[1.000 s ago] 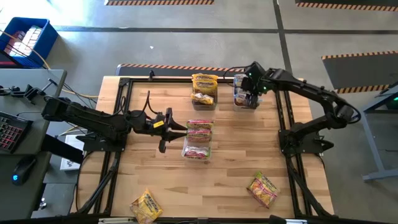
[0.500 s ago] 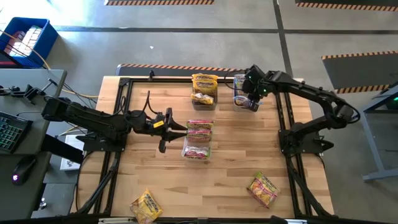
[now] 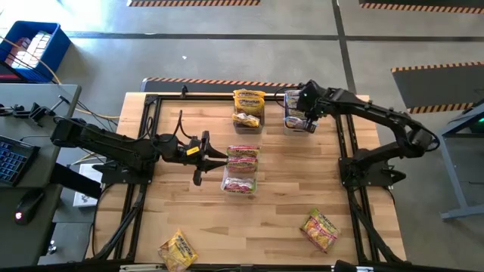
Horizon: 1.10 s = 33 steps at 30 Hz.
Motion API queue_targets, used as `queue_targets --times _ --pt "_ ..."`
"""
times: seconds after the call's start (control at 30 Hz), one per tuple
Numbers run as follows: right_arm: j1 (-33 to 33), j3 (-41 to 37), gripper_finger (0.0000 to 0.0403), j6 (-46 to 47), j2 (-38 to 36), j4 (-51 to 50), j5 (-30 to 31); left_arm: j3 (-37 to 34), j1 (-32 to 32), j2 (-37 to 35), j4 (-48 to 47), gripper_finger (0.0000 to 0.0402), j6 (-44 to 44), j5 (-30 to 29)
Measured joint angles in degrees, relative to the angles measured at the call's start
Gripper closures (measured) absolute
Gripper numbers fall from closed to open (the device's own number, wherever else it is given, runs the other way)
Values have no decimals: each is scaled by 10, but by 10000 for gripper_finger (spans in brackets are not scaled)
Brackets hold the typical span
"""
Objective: Sort Maruchan noodles
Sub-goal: Put the blue noodle pack into the white bin
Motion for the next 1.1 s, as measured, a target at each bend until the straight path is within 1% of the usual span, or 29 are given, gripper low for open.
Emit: queue_targets --times 0.1,0.17,0.4,0.53,0.73,0.9,1.1 --pt "11 5 402 2 -26 -25 0 0 0 0 0 310 0 0" --pt "18 5 402 3 -49 -36 -15 0 0 0 0 310 1 0" --pt "44 6 403 22 -119 -37 -169 0 0 0 0 310 1 0" --pt "52 -28 403 32 -134 1 -231 0 -3 0 0 310 1 0" --pt "35 -102 403 29 -134 83 -246 0 -11 0 0 310 3 0" --pt "-3 -153 403 29 -134 168 -282 0 -11 0 0 310 5 0" --pt "-50 -184 403 26 -128 196 -282 0 -11 0 0 310 7 0"
